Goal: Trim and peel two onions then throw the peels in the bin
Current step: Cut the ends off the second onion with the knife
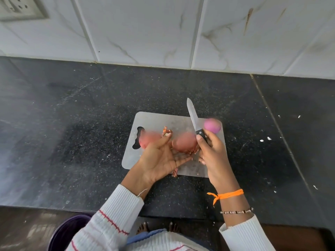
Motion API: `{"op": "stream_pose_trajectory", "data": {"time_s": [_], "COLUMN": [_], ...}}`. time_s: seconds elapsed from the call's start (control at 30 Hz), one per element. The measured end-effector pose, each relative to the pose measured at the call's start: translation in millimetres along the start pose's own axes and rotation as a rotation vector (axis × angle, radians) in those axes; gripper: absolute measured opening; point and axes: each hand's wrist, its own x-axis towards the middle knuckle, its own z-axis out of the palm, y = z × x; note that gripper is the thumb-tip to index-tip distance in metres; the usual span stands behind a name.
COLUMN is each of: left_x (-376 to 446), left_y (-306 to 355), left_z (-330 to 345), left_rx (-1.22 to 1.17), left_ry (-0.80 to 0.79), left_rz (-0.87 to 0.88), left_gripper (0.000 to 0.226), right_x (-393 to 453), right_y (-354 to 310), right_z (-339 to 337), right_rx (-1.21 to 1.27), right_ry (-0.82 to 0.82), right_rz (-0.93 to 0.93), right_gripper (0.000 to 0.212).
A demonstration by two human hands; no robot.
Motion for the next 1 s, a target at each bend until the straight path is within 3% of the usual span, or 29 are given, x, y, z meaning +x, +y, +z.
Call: {"op": "stream_pose_trajectory", "data": {"time_s": [0.13,0.23,0.37,0.53,0.63,0.83,1.0], "left_x": [-3,-1,8,15,18,21,16], "left_y": [-3,-5,-6,-4,-7,-11,-7], "left_z": [1,2,-3,-9,-7,-6,-8], "left_rx": [0.027,0.021,-0.042,-0.101,-0.111,-0.111,0.098], "left_ry": [-0.012,0.027,0.13,0.23,0.258,0.268,0.196], "left_rz": [0.046,0.062,0.06,0.048,0.05,0.037,0.103], "left_gripper": [0.032,0.037,0.061,0.064,0.074,0.069,0.059], "right_x": [-4,-7,-25,-50,-59,-82,-73], "right_y": [-2,1,8,7,13,9,-28], "right_z": [-3,0,2,2,2,1,-20], "right_rx": [0.034,0.008,-0.225,-0.453,-0.506,-0.631,-0.598], "right_ry": [-0.004,0.012,0.055,-0.002,0.006,0.017,-0.069], "right_rz": [0.038,0.021,-0.231,-0.383,-0.393,-0.344,-0.202], "right_gripper": [0.023,0.024,0.034,0.047,0.047,0.05,0.046]}}
